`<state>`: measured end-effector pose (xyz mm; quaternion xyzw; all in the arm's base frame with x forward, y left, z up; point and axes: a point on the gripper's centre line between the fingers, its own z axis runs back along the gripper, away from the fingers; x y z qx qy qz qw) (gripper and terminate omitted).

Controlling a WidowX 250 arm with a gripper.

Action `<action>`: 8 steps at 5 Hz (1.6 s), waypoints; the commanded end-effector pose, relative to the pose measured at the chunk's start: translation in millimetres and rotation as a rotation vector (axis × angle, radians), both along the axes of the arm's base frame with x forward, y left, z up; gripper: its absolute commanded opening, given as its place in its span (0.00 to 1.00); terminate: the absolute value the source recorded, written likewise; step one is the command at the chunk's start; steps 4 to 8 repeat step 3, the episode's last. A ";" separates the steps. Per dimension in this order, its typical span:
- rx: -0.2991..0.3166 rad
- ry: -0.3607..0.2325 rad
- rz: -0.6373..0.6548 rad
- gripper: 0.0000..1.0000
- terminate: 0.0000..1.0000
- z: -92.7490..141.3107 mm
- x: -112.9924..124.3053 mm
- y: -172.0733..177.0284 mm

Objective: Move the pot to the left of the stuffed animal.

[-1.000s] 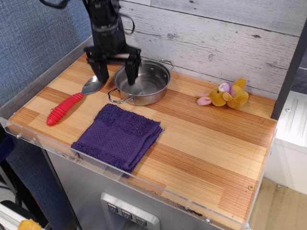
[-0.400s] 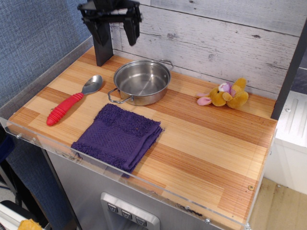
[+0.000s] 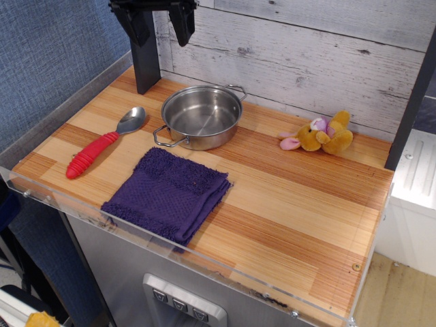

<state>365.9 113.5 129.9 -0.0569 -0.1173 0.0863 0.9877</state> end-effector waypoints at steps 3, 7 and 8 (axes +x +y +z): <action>0.027 -0.073 -0.002 1.00 1.00 26.9 -5.3 0.3; 0.027 -0.073 -0.002 1.00 1.00 26.9 -5.3 0.3; 0.027 -0.073 -0.002 1.00 1.00 26.9 -5.3 0.3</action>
